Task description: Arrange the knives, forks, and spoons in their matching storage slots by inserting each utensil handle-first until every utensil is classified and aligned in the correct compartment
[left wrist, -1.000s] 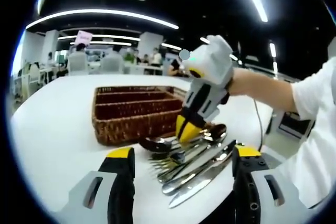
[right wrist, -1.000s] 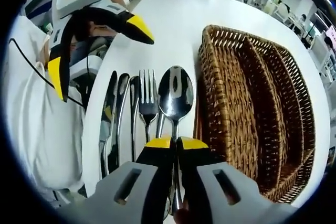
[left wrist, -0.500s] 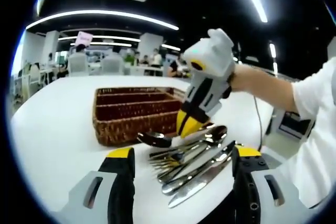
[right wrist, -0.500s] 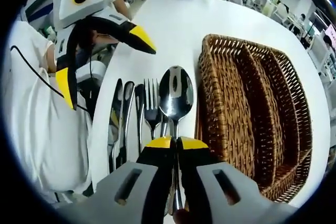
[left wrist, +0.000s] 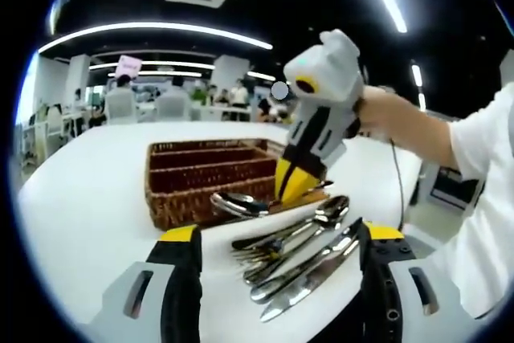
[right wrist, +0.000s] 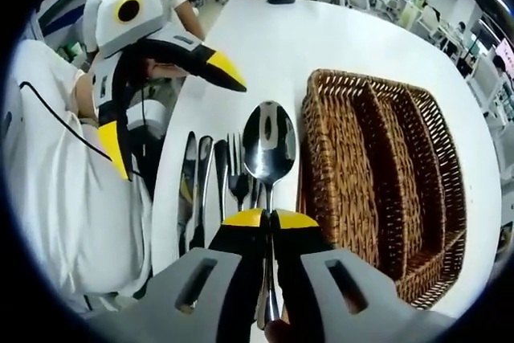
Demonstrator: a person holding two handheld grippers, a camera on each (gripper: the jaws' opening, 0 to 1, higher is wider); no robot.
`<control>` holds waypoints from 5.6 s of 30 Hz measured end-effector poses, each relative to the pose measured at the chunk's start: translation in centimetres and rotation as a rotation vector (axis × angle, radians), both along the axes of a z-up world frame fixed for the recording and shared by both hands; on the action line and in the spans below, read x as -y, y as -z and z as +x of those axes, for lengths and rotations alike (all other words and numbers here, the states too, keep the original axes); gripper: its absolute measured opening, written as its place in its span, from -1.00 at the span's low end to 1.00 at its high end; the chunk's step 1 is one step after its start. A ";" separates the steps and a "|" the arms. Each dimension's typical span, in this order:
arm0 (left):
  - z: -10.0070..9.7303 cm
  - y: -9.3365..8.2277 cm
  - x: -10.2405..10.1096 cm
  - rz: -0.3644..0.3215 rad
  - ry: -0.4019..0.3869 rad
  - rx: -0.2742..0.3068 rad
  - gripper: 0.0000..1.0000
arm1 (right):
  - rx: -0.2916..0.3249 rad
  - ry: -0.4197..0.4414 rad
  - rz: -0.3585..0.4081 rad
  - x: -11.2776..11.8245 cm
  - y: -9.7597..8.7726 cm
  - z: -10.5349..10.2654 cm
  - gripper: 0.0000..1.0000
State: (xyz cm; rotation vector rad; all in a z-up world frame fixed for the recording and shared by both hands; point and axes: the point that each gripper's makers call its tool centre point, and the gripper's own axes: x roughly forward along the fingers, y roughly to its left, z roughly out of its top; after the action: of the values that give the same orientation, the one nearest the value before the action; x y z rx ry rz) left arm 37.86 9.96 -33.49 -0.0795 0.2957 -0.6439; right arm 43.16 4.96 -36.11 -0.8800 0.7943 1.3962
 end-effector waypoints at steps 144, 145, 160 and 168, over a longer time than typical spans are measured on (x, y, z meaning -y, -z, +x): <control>9.6 -2.3 -2.5 0.076 -0.018 -0.029 0.80 | 0.026 0.079 -0.110 -3.5 2.2 26.3 -0.96; 9.6 -2.3 -2.6 0.075 -0.018 -0.029 0.80 | 0.024 0.076 -0.109 -3.5 2.4 26.3 -0.96; 10.0 -1.8 -2.6 0.070 -0.022 -0.045 0.79 | 0.013 0.050 -0.112 -3.7 3.5 26.5 -0.95; 10.0 -1.7 -2.4 0.070 -0.020 -0.048 0.79 | 0.015 0.006 -0.124 -3.8 3.9 26.3 -0.94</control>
State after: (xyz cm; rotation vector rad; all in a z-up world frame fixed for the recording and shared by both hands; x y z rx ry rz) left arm 47.90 12.38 -31.80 -0.0308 0.3633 -0.6115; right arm 69.41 8.72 -40.00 -0.9820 0.8785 1.3448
